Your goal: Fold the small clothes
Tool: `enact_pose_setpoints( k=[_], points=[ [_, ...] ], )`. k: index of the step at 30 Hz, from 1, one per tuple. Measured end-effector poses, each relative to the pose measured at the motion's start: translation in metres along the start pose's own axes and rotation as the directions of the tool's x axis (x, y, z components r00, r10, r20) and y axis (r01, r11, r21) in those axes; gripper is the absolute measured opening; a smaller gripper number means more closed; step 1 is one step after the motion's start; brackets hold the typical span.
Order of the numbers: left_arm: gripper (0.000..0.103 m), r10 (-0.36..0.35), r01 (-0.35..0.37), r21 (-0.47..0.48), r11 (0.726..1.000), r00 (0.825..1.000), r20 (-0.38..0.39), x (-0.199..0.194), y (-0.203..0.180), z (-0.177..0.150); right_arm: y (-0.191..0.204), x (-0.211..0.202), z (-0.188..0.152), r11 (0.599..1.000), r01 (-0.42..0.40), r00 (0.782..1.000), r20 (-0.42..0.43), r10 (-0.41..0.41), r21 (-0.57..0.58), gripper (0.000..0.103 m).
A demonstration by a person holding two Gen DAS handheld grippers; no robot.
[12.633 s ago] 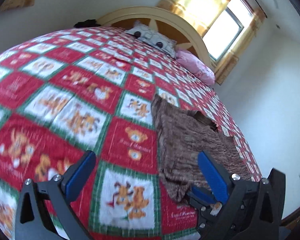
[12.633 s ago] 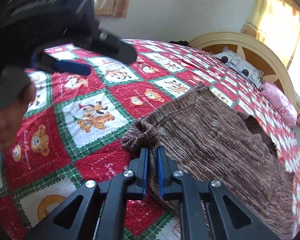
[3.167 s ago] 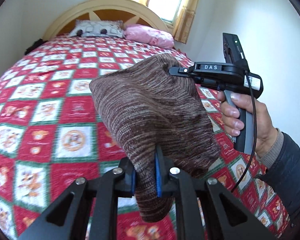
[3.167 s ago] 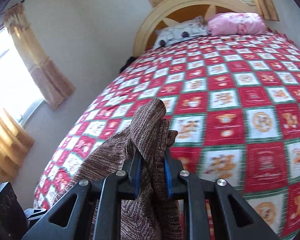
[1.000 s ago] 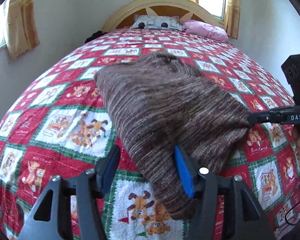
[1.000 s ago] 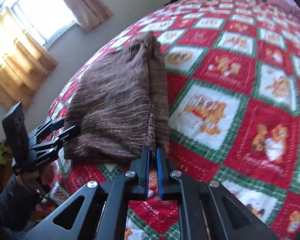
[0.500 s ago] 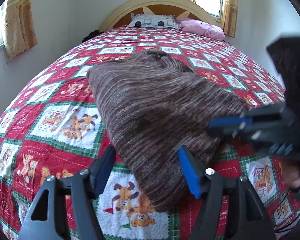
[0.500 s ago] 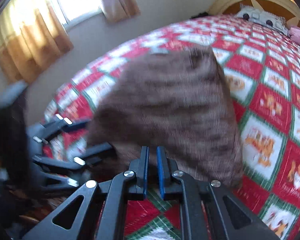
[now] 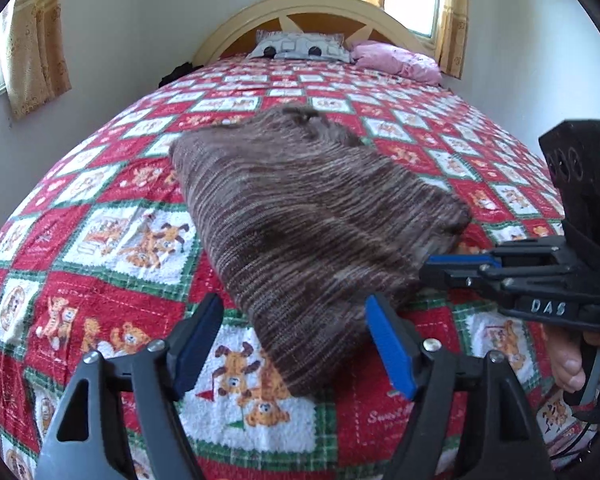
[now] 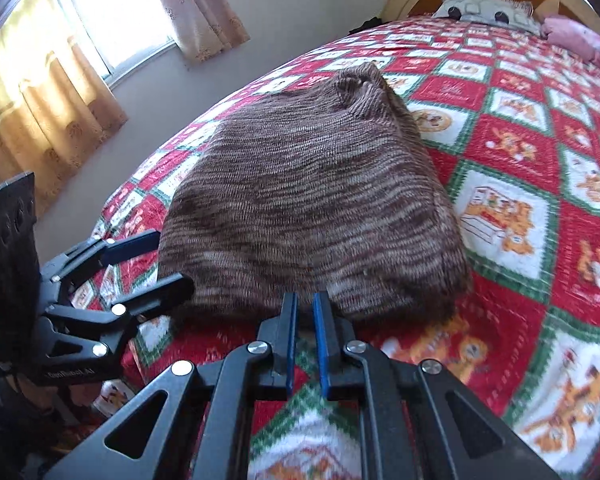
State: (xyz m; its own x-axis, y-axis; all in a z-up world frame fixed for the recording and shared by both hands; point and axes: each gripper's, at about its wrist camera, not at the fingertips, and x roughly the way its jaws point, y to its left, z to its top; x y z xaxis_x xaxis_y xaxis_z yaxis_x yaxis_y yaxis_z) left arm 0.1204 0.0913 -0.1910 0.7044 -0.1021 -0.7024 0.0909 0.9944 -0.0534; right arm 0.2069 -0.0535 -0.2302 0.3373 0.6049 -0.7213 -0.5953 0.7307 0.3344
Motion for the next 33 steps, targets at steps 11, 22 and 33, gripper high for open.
enact_pose_setpoints(
  k=[11, 22, 33],
  points=[
    [0.094, 0.01, -0.016, 0.038, 0.999, 0.989, 0.145, -0.066, -0.017, 0.009, 0.033, -0.067, -0.012, 0.984, 0.171, 0.974, 0.158, -0.162, -0.045, 0.035],
    [0.103, -0.007, -0.01, 0.059, 0.998, 0.963, 0.269, -0.111, -0.029, 0.017, 0.088, -0.147, -0.014, 0.954, 0.276, 0.889, 0.409, -0.207, -0.115, 0.072],
    [0.103, 0.008, -0.019, 0.031, 0.999, 0.945, 0.328, -0.129, -0.024, 0.019, 0.093, -0.173, -0.021, 0.953, 0.293, 0.852, 0.473, -0.223, -0.078, 0.072]
  ],
)
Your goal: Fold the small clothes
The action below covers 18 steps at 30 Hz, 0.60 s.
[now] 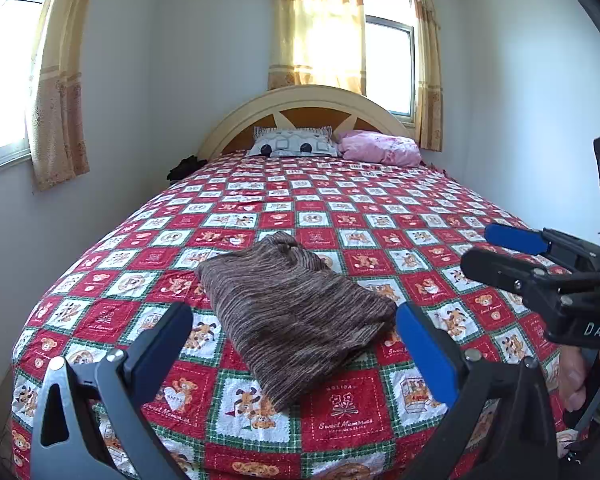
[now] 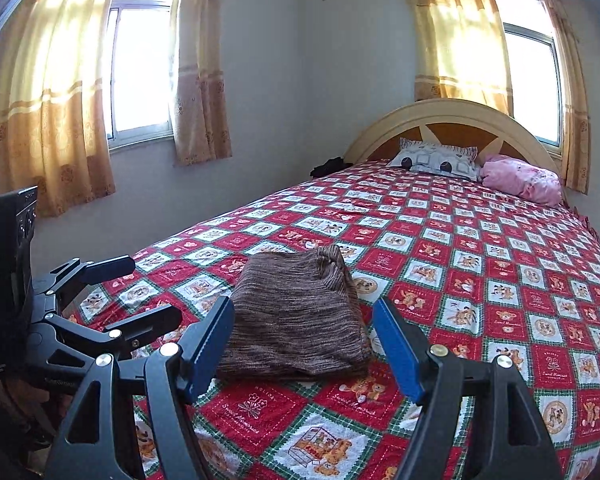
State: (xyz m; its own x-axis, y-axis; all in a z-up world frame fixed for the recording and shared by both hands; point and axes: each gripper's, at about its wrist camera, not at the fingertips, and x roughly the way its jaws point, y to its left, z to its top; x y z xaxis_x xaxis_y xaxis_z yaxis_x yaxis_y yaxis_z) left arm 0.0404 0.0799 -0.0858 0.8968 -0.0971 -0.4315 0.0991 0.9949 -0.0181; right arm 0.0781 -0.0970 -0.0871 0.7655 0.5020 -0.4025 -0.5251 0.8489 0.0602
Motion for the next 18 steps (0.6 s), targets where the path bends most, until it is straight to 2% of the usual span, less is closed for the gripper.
enact_pose_setpoints(
  k=[18],
  points=[
    [0.103, 0.004, -0.004, -0.008, 1.0, 1.0, 0.008, -0.0022, 0.0038, 0.0002, -0.0016, -0.0042, -0.0009, 1.0, -0.004, 1.0, 0.01, 0.004, 0.021, 0.072]
  ],
)
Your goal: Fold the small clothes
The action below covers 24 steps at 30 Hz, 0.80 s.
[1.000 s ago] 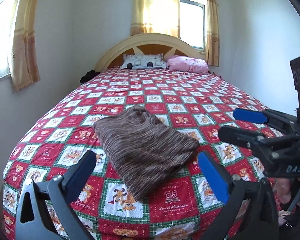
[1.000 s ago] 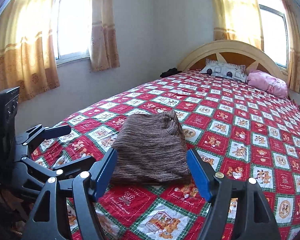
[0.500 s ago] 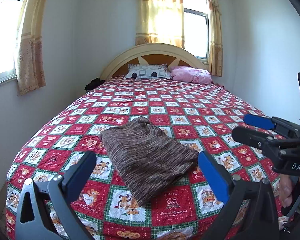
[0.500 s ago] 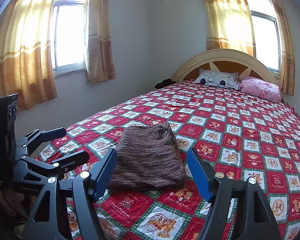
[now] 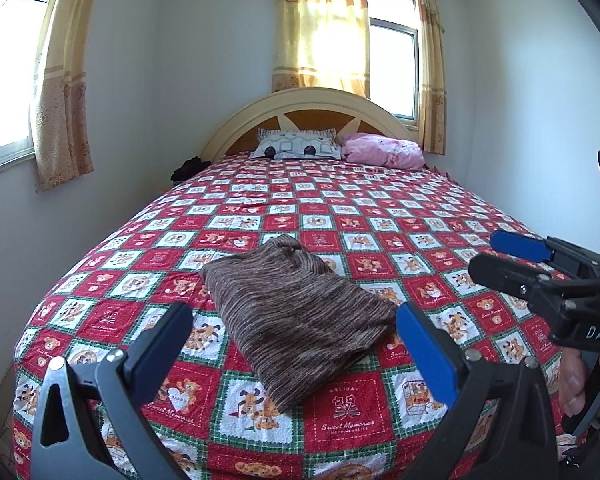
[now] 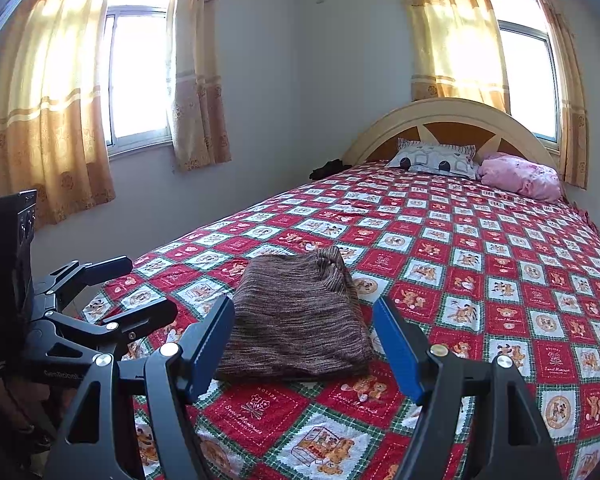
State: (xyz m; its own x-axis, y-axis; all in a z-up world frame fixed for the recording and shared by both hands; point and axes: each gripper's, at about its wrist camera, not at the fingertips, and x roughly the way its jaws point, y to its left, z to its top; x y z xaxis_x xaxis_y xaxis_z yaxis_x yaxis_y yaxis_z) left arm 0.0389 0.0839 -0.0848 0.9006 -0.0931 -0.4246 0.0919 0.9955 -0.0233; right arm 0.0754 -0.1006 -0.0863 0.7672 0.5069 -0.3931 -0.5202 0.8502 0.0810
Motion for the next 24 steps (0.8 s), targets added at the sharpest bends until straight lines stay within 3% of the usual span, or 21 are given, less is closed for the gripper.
enact_pose_setpoints(
  k=[24],
  points=[
    [0.103, 0.014, -0.014, -0.007, 1.0, 1.0, 0.007, -0.0036, -0.0004, 0.0019, -0.0036, -0.0021, -0.0002, 1.0, 0.002, 1.0, -0.001, -0.002, 0.017, 0.072]
  ],
)
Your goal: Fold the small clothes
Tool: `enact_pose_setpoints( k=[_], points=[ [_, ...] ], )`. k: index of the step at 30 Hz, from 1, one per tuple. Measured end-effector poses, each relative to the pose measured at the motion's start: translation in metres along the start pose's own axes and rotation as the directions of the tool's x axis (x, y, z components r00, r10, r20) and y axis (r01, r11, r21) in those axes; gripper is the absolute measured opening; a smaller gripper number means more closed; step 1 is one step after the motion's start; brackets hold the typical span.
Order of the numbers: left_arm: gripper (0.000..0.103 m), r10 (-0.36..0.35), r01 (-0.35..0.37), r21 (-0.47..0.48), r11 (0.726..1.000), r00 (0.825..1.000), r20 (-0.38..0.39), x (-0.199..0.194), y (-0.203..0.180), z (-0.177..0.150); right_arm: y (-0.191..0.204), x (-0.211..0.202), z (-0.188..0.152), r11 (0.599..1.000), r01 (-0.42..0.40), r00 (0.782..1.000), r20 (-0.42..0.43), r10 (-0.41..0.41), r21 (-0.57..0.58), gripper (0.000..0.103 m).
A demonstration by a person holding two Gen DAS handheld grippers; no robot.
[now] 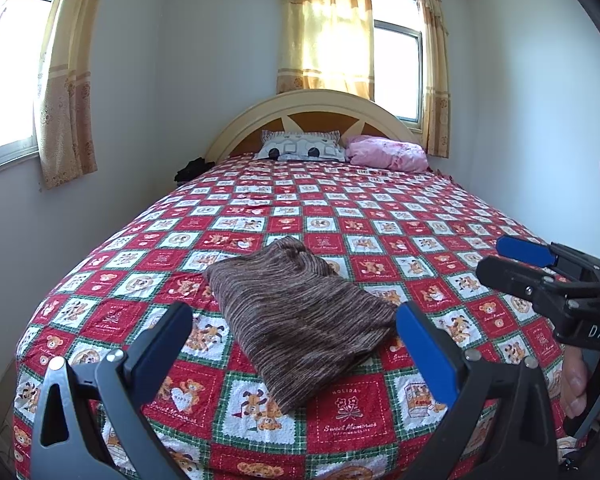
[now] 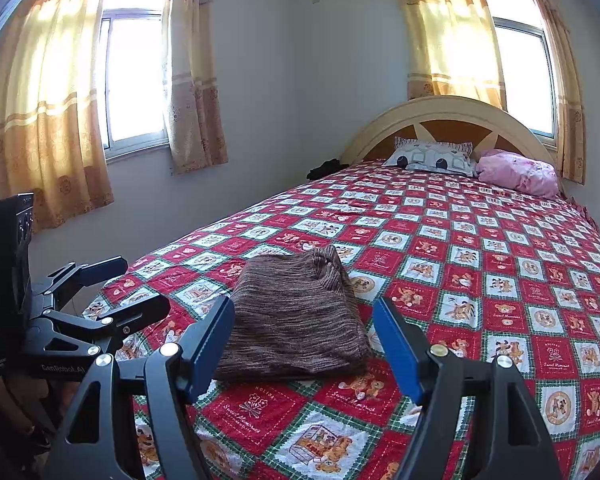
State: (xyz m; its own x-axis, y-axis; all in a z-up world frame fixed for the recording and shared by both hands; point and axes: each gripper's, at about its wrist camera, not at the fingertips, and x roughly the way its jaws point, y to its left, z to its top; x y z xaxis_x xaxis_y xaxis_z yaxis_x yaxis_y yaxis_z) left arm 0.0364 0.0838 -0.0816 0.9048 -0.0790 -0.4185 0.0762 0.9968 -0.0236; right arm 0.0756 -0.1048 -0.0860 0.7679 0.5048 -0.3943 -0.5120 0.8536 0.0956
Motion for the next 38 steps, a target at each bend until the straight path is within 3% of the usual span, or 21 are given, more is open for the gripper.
enact_pose_setpoints(
  k=[29, 38],
  points=[
    [0.103, 0.088, -0.088, -0.002, 0.996, 0.995, 0.039, -0.008, -0.004, 0.007, -0.002, -0.001, -0.005, 1.0, -0.008, 1.0, -0.007, 0.008, 0.003, 0.072],
    [0.103, 0.08, -0.081, 0.014, 0.997, 0.995, 0.051, -0.009, -0.007, 0.003, 0.0, 0.003, -0.009, 1.0, -0.007, 1.0, -0.022, 0.007, 0.004, 0.072]
  ],
)
